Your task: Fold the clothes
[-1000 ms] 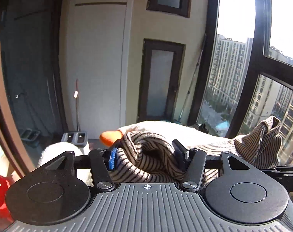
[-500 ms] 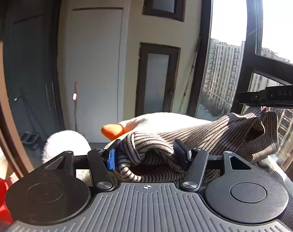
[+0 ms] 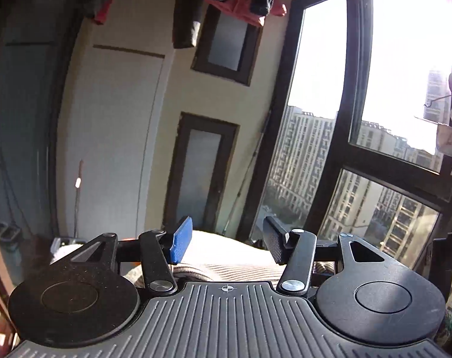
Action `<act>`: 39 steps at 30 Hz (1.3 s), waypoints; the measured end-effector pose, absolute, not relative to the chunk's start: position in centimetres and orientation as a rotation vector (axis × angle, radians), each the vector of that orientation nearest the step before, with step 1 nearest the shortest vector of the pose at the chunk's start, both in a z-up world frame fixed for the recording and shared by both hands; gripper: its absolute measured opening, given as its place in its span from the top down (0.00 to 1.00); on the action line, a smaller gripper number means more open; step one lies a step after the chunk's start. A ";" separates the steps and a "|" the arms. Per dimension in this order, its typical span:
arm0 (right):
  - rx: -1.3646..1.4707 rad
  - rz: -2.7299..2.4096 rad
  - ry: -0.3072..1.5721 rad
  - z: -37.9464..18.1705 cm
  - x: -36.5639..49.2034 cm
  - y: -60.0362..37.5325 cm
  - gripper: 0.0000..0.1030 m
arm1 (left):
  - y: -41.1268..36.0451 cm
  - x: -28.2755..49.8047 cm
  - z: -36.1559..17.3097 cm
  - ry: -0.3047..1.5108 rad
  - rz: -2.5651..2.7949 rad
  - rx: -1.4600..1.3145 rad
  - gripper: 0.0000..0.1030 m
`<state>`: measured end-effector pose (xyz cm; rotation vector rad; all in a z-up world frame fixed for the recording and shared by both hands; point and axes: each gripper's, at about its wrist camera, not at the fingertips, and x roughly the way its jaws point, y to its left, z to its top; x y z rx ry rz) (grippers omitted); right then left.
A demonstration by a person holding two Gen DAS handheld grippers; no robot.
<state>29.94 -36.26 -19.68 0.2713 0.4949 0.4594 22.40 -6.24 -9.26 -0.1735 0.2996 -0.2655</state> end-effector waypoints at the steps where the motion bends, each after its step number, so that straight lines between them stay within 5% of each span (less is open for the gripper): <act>1: 0.269 0.460 0.492 -19.7 29.8 -36.3 0.73 | -6.8 23.2 -9.9 0.334 -0.266 -0.166 0.44; 11: 0.213 0.452 0.476 -19.0 28.5 -35.6 0.72 | -6.4 25.7 -15.0 0.512 -0.269 -0.253 0.49; 15: 0.193 0.487 0.398 -16.5 27.0 -35.2 0.55 | -5.9 25.6 -15.3 0.509 -0.265 -0.262 0.48; 25: 0.133 0.419 0.430 -18.4 28.5 -35.5 0.56 | -5.8 24.7 -15.9 0.519 -0.293 -0.264 0.45; 35: 0.034 0.552 0.436 -15.6 26.3 -35.0 0.54 | -7.2 23.9 -16.3 0.540 -0.299 -0.208 0.26; 39: -0.065 0.654 0.402 -13.2 27.4 -32.4 0.30 | -8.1 23.9 -16.1 0.539 -0.290 -0.154 0.21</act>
